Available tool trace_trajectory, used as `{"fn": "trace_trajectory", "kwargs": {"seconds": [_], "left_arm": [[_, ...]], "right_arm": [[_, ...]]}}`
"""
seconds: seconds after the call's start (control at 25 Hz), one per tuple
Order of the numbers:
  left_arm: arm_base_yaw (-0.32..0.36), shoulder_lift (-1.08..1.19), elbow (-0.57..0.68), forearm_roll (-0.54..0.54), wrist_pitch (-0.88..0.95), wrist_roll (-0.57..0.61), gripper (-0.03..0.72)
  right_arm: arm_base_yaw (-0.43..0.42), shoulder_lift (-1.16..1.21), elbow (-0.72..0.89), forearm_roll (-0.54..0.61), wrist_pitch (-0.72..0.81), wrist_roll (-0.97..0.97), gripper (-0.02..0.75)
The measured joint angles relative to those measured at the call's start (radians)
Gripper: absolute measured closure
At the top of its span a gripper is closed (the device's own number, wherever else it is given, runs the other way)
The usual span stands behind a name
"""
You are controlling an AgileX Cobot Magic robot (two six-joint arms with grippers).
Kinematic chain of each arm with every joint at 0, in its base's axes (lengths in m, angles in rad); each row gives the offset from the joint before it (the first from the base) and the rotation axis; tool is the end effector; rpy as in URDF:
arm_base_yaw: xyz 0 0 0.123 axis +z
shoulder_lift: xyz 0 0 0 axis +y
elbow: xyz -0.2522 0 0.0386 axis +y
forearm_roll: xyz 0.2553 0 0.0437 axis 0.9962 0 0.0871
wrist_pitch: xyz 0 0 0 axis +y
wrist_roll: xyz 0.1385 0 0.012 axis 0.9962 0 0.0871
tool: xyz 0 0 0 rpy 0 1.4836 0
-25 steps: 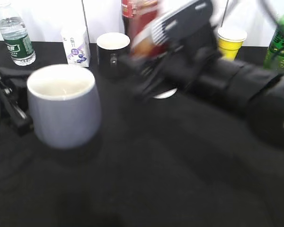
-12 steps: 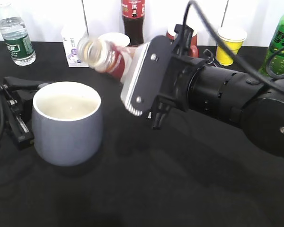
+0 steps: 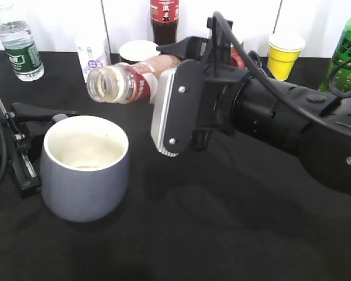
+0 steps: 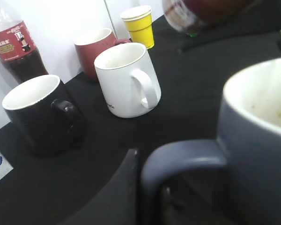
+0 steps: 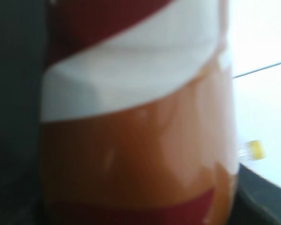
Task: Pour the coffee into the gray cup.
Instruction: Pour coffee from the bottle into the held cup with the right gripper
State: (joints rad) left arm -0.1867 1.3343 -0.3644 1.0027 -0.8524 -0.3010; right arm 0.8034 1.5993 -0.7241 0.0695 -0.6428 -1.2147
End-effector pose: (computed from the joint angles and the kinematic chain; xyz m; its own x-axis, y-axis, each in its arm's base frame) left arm 0.2396 -0.1350 0.1563 0.0710 0.3635 -0.9289 0.7965 0.5399 0.2722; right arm 0.2682 0.2697 0.1857 0.5923 -0.7049 -0.3904 -0.3691 0.1933 -0.9091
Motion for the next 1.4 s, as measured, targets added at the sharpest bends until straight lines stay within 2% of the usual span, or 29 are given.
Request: {"fn": "trace_trajectory", "kwargs": {"seconds": [0.52, 0.72, 1.4], "left_arm": [[0.0, 0.0, 0.0, 0.0, -0.086, 0.0, 0.65], [0.0, 0.0, 0.0, 0.0, -0.113, 0.0, 0.65], [0.0, 0.0, 0.0, -0.002, -0.113, 0.0, 0.65]], "right_arm": [[0.0, 0.0, 0.0, 0.066, -0.096, -0.25, 0.21], [0.001, 0.0, 0.0, 0.101, -0.125, -0.301, 0.21], [0.001, 0.0, 0.0, 0.1, -0.184, -0.39, 0.21]]}}
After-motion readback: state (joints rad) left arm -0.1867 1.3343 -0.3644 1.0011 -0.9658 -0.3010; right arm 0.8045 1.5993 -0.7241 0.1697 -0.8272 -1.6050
